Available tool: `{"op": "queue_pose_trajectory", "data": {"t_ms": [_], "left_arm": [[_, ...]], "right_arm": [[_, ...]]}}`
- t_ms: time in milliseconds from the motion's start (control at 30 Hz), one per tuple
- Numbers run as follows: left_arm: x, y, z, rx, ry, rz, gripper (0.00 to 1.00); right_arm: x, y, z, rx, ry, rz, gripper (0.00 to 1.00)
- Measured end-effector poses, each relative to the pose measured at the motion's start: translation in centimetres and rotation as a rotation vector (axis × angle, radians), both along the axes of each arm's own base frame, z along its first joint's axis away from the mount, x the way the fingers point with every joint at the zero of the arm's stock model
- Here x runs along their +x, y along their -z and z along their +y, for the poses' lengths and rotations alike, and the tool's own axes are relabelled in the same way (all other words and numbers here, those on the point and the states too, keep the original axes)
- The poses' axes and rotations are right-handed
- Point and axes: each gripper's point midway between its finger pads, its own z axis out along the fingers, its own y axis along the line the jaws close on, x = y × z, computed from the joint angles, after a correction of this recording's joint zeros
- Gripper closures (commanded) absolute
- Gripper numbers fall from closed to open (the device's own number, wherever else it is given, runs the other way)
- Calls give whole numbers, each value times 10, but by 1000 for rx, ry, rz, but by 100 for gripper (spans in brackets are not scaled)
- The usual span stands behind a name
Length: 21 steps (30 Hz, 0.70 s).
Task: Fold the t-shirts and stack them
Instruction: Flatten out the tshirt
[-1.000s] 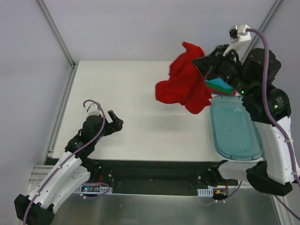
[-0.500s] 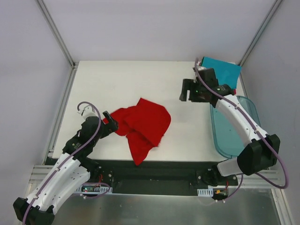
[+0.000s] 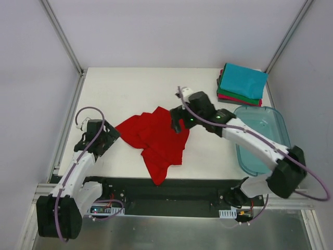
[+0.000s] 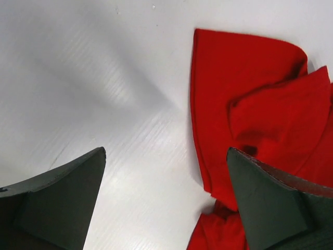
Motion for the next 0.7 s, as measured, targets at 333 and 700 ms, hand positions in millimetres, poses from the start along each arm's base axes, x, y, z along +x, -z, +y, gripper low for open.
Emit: {"op": "queue_pose_trajectory", "data": {"t_ms": [333, 700], "left_arm": [[42, 36, -1, -94, 0, 159, 24], [93, 44, -3, -118, 36, 200, 41]], "right_arm": [[27, 91, 202, -158, -141, 63, 29], [27, 158, 218, -270, -144, 138, 53]]}}
